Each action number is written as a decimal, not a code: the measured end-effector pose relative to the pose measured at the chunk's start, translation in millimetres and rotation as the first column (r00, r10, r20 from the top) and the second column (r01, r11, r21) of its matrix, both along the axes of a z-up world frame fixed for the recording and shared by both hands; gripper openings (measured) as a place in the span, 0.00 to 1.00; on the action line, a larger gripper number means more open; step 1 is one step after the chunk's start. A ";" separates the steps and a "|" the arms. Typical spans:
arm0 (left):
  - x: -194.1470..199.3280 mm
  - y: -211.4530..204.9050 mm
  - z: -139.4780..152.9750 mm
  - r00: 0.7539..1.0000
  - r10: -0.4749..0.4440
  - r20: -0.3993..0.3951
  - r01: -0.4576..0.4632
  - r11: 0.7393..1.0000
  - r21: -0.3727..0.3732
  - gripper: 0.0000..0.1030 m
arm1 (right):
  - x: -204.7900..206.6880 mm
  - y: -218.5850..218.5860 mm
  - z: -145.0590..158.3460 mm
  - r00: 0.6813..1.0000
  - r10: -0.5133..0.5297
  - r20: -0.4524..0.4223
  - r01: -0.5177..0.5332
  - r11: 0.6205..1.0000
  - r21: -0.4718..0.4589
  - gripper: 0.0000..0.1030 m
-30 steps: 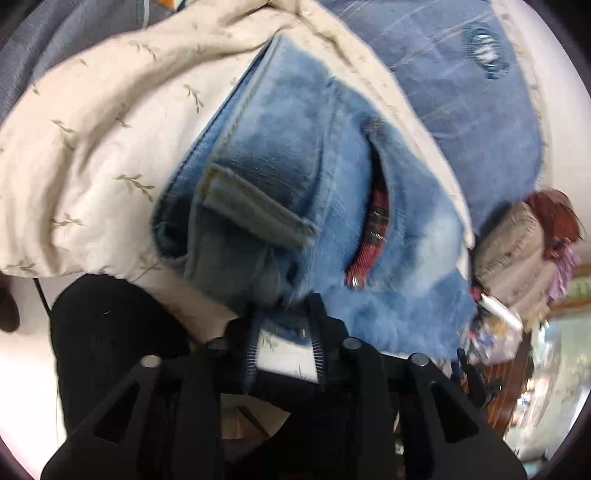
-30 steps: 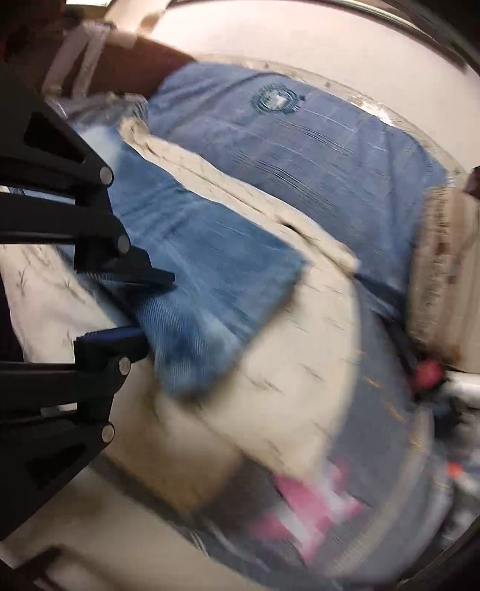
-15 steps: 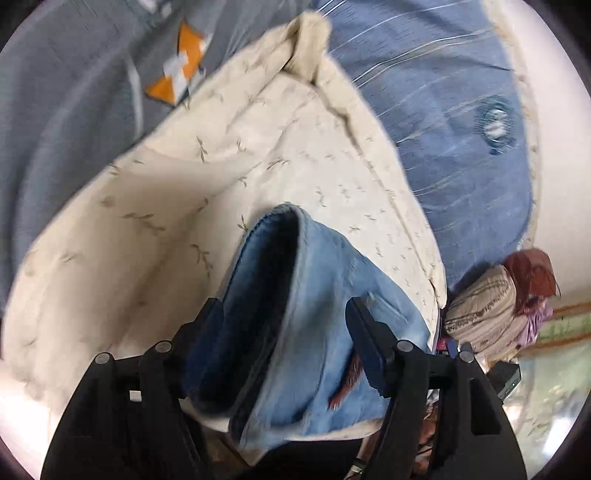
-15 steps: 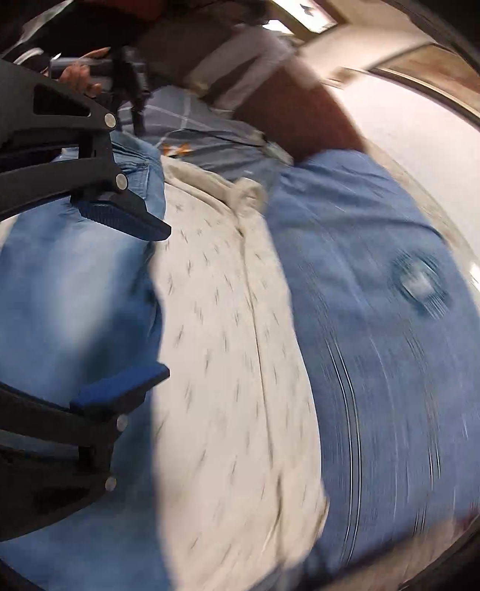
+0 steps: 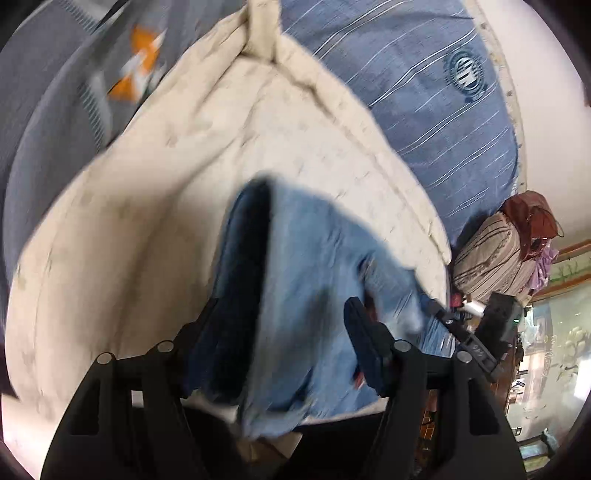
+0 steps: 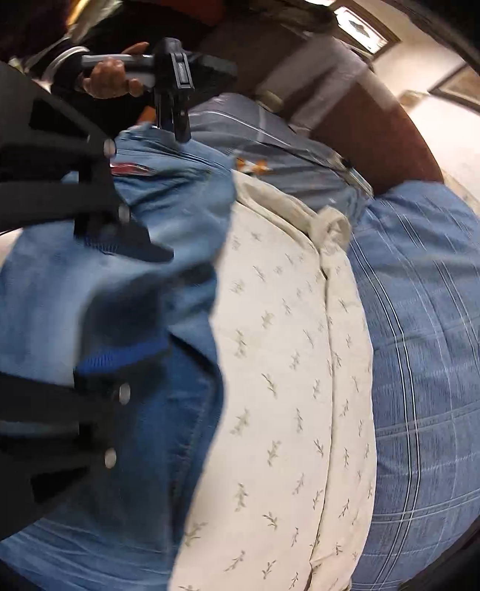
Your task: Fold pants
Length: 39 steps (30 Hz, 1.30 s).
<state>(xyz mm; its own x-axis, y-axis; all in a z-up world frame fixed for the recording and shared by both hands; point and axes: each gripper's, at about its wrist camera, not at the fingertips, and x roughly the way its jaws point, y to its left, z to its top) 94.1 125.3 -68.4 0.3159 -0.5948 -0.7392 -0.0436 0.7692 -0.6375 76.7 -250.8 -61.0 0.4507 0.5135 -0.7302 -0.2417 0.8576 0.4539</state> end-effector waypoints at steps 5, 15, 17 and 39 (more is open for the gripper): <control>33.4 -12.7 -31.8 0.992 -0.028 -0.125 0.020 0.997 -0.068 0.68 | 31.4 19.6 -31.8 0.993 -0.008 -0.114 0.011 1.000 0.026 0.42; 58.5 -16.3 -20.8 0.998 0.034 -0.055 -0.033 0.999 0.023 0.38 | 85.0 -4.5 -22.7 0.985 -0.153 -0.084 0.160 0.984 0.082 0.08; 61.1 -11.0 -34.5 0.993 0.039 -0.108 -0.039 0.999 0.005 0.38 | 85.8 -14.3 -39.1 0.971 -0.184 -0.152 0.209 0.962 0.174 0.10; 9.4 -16.6 -19.6 0.997 -0.034 -0.066 0.041 0.994 0.104 0.37 | -8.9 10.4 9.7 0.997 -0.037 0.065 0.045 0.989 -0.139 0.16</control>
<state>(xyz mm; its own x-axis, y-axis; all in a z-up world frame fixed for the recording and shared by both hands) 103.6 108.7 -88.0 0.2451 -0.5233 -0.8162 -0.0515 0.8336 -0.5499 67.9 -240.4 -51.3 0.5158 0.3879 -0.7638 -0.2289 0.9216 0.3135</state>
